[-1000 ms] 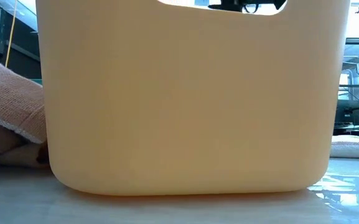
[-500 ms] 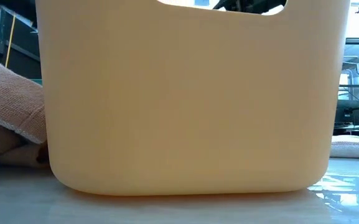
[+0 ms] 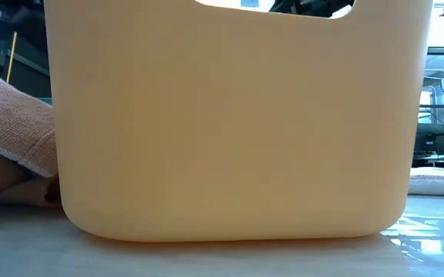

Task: Sort spices by type
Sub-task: Put the top red seasoning can into the green bin

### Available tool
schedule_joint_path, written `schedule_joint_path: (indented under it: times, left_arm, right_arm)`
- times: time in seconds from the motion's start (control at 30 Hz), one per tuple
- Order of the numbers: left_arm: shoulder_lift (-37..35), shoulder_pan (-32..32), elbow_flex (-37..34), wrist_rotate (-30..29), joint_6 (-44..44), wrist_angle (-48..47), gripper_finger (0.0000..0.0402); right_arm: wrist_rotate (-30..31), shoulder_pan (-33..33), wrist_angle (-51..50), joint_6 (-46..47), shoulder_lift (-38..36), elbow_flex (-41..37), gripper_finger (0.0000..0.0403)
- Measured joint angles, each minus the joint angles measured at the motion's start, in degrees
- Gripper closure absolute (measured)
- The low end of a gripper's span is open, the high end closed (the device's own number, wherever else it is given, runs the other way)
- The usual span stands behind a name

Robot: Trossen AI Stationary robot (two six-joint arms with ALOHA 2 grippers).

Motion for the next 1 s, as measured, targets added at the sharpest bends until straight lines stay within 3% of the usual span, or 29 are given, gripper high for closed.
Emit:
schedule_joint_path:
  times: [0.23, 0.43, 0.53, 0.73, 1.0]
  left_arm:
    - [10.4, -3.2, 3.2, 0.2, -9.1, -6.4, 0.0243]
    - [16.3, -2.0, 3.2, 0.1, -14.9, -7.8, 0.0243]
    - [18.5, -1.6, 3.2, 1.4, -15.2, -6.2, 0.0219]
    - [20.9, -1.3, 3.2, 4.0, -16.2, -4.7, 0.0156]
    - [20.5, -1.3, 3.2, 7.9, -20.3, -4.6, 0.0147]
  right_arm:
    - [0.0, 0.0, -0.3, 0.1, 0.0, 0.0, 0.0125]
    - [0.4, 0.0, -0.3, -0.2, 0.0, 0.0, 0.0125]
    - [0.6, 0.0, -0.3, -0.2, 0.0, 0.0, 0.0125]
    - [1.0, 0.1, -0.7, -0.2, 0.0, 0.0, 0.0125]
    - [1.0, 0.1, -0.9, 0.1, 0.0, 0.0, 0.0125]
